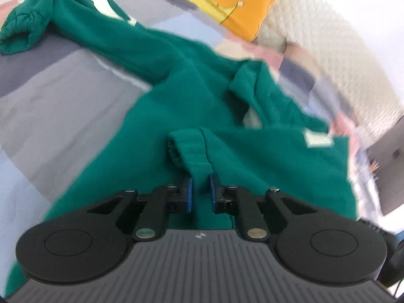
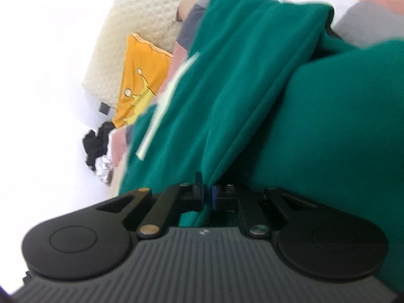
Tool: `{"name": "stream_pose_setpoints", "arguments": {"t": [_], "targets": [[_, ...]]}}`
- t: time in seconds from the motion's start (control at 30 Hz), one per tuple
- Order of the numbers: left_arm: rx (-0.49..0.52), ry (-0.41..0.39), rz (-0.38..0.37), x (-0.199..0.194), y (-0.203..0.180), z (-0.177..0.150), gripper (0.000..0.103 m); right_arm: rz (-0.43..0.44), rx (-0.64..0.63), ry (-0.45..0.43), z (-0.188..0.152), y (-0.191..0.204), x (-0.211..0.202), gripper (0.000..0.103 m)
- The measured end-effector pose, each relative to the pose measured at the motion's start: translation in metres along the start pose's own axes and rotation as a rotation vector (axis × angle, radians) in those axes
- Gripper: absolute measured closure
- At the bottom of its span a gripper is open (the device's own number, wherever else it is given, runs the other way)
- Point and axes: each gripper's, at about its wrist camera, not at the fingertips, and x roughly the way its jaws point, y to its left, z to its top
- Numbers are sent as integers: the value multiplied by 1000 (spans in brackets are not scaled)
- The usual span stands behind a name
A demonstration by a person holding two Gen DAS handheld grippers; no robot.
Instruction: Fold large clothes
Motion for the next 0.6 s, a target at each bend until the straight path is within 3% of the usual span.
{"name": "stream_pose_setpoints", "arguments": {"t": [0.1, 0.17, 0.43, 0.6], "targets": [[-38, -36, -73, -13, 4, 9, 90, 14, -41, -38, 2, 15, -15, 95], [-24, -44, -82, -16, 1, 11, 90, -4, -80, -59, 2, 24, -24, 95], [106, 48, 57, 15, -13, -7, 89, -177, -147, -4, -13, 5, -16, 95], [158, 54, 95, 19, -18, -10, 87, -210, -185, 14, -16, -1, -9, 95]]}}
